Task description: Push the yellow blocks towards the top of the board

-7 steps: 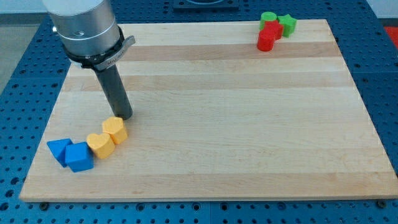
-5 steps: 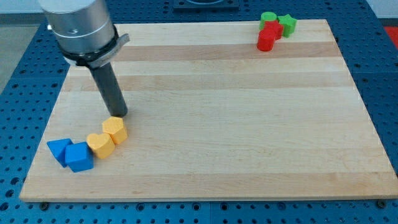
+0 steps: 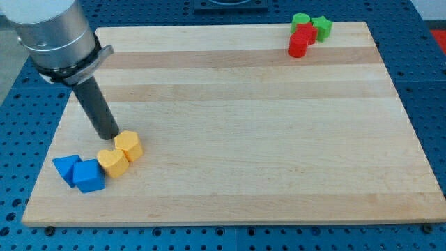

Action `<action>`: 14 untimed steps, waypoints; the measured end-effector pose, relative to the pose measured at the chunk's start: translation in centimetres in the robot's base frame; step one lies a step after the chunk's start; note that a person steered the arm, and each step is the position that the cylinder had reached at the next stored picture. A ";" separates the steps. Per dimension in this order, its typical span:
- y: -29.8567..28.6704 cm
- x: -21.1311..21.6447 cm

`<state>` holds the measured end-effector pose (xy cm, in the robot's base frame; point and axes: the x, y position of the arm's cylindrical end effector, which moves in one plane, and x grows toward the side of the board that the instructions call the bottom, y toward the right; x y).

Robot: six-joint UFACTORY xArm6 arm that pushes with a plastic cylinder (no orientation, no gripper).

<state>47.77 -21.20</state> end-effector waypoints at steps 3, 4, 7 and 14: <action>-1.6 2.4; -1.6 2.8; -0.2 3.9; 10.0 4.8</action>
<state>52.53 -11.15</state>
